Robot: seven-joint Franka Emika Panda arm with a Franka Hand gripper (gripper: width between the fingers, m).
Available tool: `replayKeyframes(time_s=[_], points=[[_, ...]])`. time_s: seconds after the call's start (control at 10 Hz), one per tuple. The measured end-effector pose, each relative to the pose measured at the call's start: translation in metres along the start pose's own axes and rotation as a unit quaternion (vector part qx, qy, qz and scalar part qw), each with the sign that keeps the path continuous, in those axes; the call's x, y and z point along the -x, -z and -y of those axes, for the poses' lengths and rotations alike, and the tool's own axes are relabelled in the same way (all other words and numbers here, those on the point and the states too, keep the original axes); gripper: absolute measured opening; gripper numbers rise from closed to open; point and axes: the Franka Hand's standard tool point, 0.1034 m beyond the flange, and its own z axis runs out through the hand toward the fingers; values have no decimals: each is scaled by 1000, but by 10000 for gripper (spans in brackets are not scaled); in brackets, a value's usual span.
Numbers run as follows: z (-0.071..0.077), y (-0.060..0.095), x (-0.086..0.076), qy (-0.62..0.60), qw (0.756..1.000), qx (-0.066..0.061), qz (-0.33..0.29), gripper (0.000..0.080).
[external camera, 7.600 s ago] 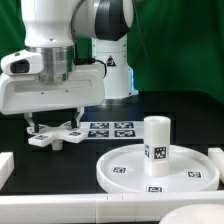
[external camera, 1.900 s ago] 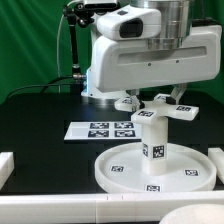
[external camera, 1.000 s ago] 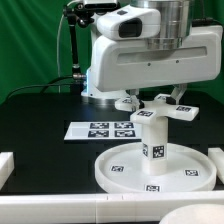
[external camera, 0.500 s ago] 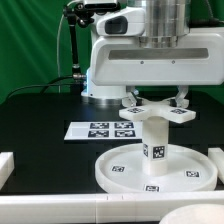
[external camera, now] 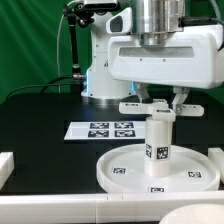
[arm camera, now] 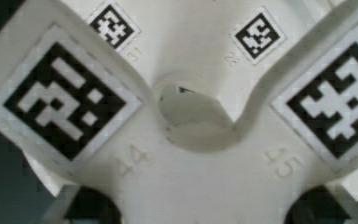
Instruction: Assemble round table
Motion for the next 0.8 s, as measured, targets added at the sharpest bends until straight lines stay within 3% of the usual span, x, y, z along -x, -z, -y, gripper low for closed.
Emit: replayKeyframes(time_s=[0.2, 0.8], points=[[-1, -1, -3, -107, 994, -13, 16, 445], [0, -1, -3, -337, 941, -14, 26, 445]])
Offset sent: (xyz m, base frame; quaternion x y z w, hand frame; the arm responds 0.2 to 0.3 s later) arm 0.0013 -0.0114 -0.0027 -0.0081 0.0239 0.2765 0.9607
